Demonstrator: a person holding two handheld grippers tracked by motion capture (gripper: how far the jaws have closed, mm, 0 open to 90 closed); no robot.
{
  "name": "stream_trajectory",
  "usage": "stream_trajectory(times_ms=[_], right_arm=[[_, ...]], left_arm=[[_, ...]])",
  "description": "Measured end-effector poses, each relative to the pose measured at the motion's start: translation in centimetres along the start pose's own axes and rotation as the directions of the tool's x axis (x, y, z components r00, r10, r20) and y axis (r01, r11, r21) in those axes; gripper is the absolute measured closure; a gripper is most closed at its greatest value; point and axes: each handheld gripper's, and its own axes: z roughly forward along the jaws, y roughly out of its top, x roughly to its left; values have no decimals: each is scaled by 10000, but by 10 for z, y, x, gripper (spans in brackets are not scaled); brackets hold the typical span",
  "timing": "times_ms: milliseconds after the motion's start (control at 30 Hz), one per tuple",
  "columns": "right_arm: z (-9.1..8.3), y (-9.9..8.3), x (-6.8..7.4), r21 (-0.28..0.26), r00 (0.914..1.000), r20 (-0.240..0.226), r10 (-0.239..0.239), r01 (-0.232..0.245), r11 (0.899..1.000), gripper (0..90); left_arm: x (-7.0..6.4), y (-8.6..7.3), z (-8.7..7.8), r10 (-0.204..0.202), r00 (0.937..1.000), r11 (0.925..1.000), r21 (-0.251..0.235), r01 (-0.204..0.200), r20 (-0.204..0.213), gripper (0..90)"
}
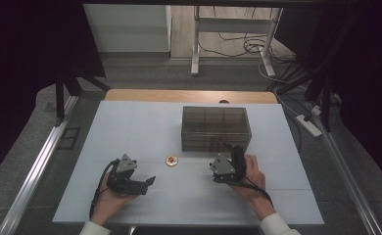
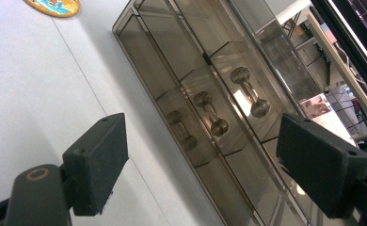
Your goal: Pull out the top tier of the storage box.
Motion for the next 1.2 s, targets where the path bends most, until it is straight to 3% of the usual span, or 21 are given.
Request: stream_trajectory(times_ms=[1200], right_arm=[[11, 6, -9, 91, 9974, 463, -547, 544, 9985, 210]], left_arm=[[0, 0, 1, -8, 10000, 10000, 17, 8, -7, 89]])
